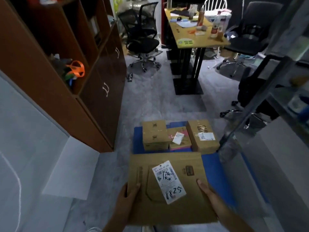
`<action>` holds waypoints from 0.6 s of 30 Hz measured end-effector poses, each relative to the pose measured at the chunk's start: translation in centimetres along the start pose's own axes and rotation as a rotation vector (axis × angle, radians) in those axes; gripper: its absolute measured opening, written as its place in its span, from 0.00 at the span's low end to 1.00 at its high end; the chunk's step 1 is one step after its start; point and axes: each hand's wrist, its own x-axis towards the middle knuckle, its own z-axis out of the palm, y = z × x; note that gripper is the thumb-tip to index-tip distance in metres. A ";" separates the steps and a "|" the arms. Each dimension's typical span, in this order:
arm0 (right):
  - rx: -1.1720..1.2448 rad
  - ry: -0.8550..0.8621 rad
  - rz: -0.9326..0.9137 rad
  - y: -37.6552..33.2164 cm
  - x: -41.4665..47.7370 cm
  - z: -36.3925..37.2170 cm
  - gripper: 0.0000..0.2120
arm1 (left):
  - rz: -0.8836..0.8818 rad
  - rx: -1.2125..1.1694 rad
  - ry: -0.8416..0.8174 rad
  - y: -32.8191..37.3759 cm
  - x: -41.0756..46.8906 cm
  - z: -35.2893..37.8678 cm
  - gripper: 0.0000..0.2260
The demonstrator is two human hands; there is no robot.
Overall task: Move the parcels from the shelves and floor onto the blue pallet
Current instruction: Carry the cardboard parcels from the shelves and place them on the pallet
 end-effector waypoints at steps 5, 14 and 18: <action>0.012 0.038 -0.087 -1.2 11.6 4.7 0.10 | -0.119 0.042 0.015 -0.3 13.0 1.0 0.15; -0.040 -0.163 0.038 6.8 37.2 9.3 0.20 | -0.169 0.072 0.076 -12.1 35.4 7.2 0.08; -0.093 -0.165 0.083 10.8 46.2 10.4 0.25 | -0.103 0.069 0.051 -17.2 42.4 9.9 0.10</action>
